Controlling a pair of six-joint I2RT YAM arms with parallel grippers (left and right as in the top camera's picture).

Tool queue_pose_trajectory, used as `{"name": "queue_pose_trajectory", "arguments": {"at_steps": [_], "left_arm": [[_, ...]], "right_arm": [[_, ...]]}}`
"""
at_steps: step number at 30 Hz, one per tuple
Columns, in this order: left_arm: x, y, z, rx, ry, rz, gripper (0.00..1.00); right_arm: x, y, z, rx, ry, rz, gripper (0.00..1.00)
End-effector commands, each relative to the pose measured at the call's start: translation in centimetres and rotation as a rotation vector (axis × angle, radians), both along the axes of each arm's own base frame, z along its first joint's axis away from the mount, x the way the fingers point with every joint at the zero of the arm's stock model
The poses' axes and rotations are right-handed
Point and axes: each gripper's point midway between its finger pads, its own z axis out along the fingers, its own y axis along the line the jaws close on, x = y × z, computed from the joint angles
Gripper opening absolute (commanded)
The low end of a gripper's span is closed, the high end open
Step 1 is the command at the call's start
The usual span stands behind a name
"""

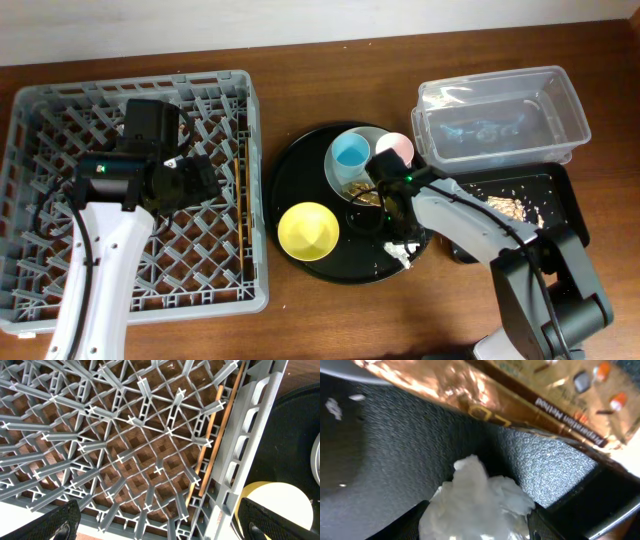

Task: Sort waste into correct bins and load items into the dishwasher rack
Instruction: 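Grasp the white tissue with the right gripper and drop it in the clear bin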

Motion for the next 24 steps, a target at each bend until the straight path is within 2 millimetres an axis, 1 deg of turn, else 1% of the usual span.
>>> {"name": "queue_pose_trajectory", "arguments": {"at_steps": [1,2,3,4,5,7,8,9,10,12,14,15,17,18,19,21,23,24], "left_arm": [[-0.2,0.3,0.7,0.004,-0.023,0.015,0.99],[-0.2,0.3,0.7,0.005,-0.023,0.015,0.99],[-0.2,0.3,0.7,0.004,-0.023,0.015,0.99],[-0.2,0.3,0.7,0.005,-0.023,0.015,0.99],[-0.2,0.3,0.7,0.005,-0.023,0.015,0.99],[-0.2,0.3,0.7,0.005,-0.023,0.015,0.99],[-0.2,0.3,0.7,0.004,-0.023,0.015,0.99],[-0.2,0.3,0.7,0.004,-0.023,0.015,0.99],[-0.2,0.3,0.7,0.005,-0.023,0.015,0.99],[-0.2,0.3,0.7,0.005,-0.023,0.015,0.99],[-0.2,0.3,0.7,0.005,-0.023,0.015,0.99],[-0.2,0.3,0.7,0.005,-0.023,0.015,0.99],[-0.2,0.3,0.7,0.004,-0.023,0.015,0.99],[-0.2,0.3,0.7,0.004,-0.023,0.015,0.99],[-0.2,0.3,0.7,0.005,-0.023,0.015,0.99],[-0.2,0.3,0.7,0.004,-0.023,0.015,0.99],[-0.2,0.3,0.7,0.004,-0.023,0.015,0.99],[-0.2,0.3,0.7,0.004,-0.023,0.015,0.99]], "right_arm": [[-0.5,-0.6,-0.5,-0.025,0.004,-0.013,0.48],[-0.5,-0.5,-0.5,-0.02,0.007,-0.013,0.24],[-0.7,-0.3,-0.5,-0.008,0.014,-0.013,0.09],[-0.9,0.2,-0.1,0.022,0.034,-0.012,0.06],[-0.8,0.4,0.3,0.031,0.04,-0.012,0.04],[-0.2,0.7,2.6,0.029,0.048,-0.006,0.04],[0.5,1.0,4.2,0.033,0.037,0.014,0.04],[1.4,1.3,6.1,0.032,0.013,0.043,0.04],[2.9,1.0,8.5,0.003,-0.035,0.043,0.04],[5.5,-0.3,11.5,-0.07,-0.139,0.019,0.04],[7.7,-1.7,13.4,-0.103,-0.224,-0.025,0.04],[9.1,-2.8,14.1,-0.114,-0.275,-0.07,0.04],[11.9,-5.6,14.8,-0.122,-0.366,-0.164,0.04],[13.3,-7.2,14.7,-0.116,-0.404,-0.216,0.05],[14.2,-8.4,14.5,-0.115,-0.428,-0.252,0.05],[16.1,-11.0,13.3,-0.118,-0.471,-0.324,0.05],[17.5,-12.6,12.5,-0.119,-0.506,-0.365,0.08],[18.5,-13.8,12.0,-0.121,-0.525,-0.395,0.1]]}}
